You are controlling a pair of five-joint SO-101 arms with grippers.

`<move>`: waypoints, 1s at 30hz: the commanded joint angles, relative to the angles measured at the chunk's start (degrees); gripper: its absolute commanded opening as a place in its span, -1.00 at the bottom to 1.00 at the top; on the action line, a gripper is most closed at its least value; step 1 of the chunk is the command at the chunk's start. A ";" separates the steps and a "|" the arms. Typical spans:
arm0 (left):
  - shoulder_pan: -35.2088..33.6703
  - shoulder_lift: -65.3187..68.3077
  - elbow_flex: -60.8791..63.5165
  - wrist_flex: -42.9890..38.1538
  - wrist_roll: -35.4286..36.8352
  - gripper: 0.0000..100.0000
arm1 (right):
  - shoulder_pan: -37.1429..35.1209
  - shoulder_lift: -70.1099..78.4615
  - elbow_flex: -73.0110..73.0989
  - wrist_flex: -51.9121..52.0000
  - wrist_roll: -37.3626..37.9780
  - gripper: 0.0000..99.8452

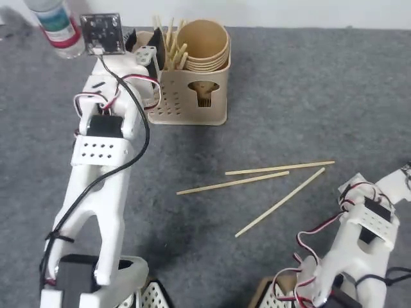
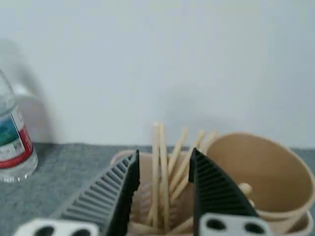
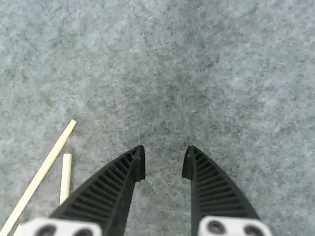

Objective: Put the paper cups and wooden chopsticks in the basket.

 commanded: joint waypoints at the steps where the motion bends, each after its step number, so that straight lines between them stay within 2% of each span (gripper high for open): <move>1: 3.96 -2.02 -7.60 14.33 -5.45 -0.67 | -0.48 -1.54 -2.64 -1.10 0.70 -0.72; 4: 11.96 -1.93 -10.42 26.55 -14.24 -0.67 | -0.48 -1.54 -2.64 -1.10 0.70 -0.72; 7: 20.66 -1.41 -10.24 33.85 -25.05 -0.67 | -0.48 -1.54 -2.64 -1.10 0.70 -0.72; 11: 28.84 -0.53 -6.46 37.10 -34.81 -0.67 | -0.48 -1.54 -2.64 -1.10 0.70 -0.72; 14: 31.38 3.69 -4.62 38.33 -39.65 -0.67 | -0.48 -1.54 -2.64 -1.10 0.70 -0.72; 23: 33.93 22.07 -9.98 39.82 -40.79 -0.67 | -0.48 -1.71 -2.64 -1.10 0.70 -0.72; 27: 37.71 30.86 -15.43 41.23 -44.22 -0.67 | -0.48 -1.71 -2.64 -1.01 0.70 -0.72; 30: 38.42 38.15 -22.90 43.52 -44.13 -0.67 | -0.48 -1.71 -2.64 -0.92 0.70 -0.72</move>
